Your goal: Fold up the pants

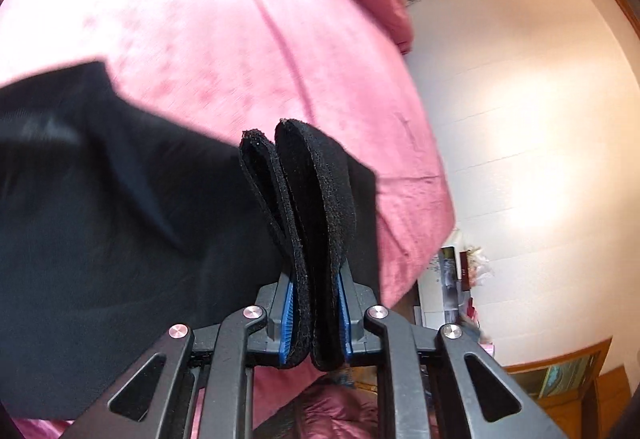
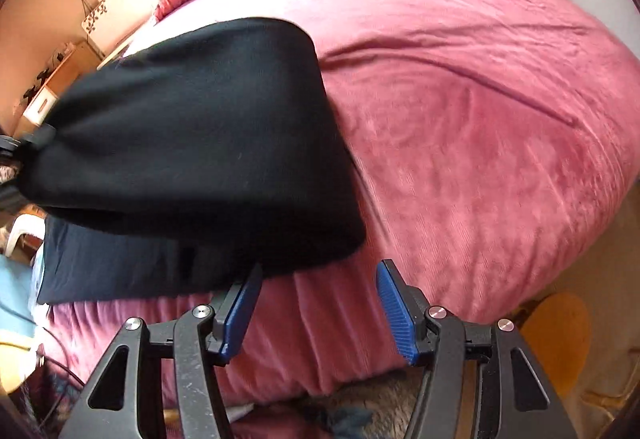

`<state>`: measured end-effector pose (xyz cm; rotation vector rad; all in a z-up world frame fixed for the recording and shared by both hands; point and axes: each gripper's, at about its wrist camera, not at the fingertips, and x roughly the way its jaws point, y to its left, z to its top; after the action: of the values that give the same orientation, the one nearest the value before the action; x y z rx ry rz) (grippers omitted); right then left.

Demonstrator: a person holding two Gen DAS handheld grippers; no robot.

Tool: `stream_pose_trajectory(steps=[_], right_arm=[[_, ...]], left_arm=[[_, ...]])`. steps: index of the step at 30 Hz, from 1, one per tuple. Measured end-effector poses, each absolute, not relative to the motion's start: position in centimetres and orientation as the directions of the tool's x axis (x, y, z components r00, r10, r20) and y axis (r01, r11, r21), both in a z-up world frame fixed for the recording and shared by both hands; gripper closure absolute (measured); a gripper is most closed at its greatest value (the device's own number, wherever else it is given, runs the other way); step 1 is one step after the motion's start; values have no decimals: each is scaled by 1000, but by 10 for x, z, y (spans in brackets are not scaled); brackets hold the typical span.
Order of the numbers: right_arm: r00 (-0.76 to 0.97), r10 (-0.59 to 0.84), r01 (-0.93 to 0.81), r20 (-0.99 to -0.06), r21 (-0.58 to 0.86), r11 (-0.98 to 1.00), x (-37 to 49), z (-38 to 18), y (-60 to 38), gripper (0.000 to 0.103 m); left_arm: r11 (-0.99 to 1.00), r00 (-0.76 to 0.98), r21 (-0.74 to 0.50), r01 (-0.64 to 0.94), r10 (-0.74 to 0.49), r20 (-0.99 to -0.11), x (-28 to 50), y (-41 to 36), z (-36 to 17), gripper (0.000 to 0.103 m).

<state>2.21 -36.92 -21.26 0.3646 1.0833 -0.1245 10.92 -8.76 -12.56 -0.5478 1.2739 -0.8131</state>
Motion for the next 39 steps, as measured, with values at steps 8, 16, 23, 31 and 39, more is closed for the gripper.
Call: stream_pose_trajectory(steps=[8, 16, 23, 31, 39], right_arm=[[531, 57, 340, -845, 274, 900, 37, -207, -383, 83], [439, 42, 270, -897, 177, 947, 53, -231, -372, 83], [338, 97, 160, -936, 159, 974, 50, -214, -381, 69], [527, 143, 57, -838, 203, 977, 99, -144, -360, 52], [439, 77, 115, -895, 141, 983, 189, -188, -327, 51]], left_arm=[[597, 111, -749, 286, -798, -593, 124, -87, -108, 87], [768, 36, -618, 166, -631, -775, 120, -30, -207, 88], [775, 100, -589, 228, -620, -778, 107, -25, -204, 88], [814, 185, -481, 325, -554, -812, 92, -44, -189, 88], [863, 236, -388, 324, -471, -850, 88, -66, -197, 84]])
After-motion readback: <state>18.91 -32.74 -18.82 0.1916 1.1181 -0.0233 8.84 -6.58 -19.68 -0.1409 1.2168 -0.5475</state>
